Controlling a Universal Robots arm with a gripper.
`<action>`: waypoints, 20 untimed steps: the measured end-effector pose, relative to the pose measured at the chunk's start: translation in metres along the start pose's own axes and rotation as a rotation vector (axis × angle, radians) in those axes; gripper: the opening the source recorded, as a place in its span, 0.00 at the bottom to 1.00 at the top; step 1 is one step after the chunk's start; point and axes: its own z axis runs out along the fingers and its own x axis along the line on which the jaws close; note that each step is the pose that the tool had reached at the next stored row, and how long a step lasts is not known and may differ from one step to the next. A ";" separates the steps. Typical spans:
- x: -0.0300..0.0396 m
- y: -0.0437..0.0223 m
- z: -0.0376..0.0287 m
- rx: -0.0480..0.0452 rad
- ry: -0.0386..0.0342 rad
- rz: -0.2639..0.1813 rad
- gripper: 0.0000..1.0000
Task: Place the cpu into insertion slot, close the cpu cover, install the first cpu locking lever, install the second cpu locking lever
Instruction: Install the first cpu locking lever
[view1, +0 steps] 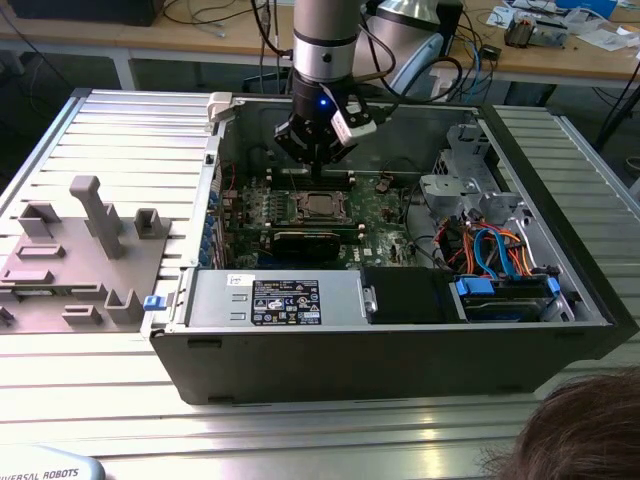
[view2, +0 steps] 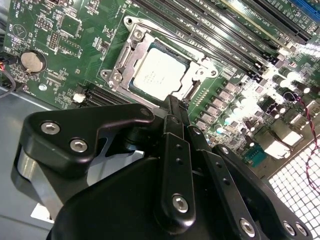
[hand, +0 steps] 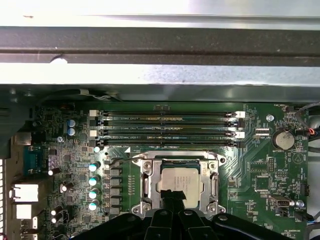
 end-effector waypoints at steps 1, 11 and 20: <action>0.0007 0.0000 0.0000 0.0000 0.0000 0.000 0.11; 0.0055 0.0000 0.0000 0.0000 0.0000 0.000 0.11; 0.0109 0.0001 -0.0001 0.0000 0.0000 0.000 0.11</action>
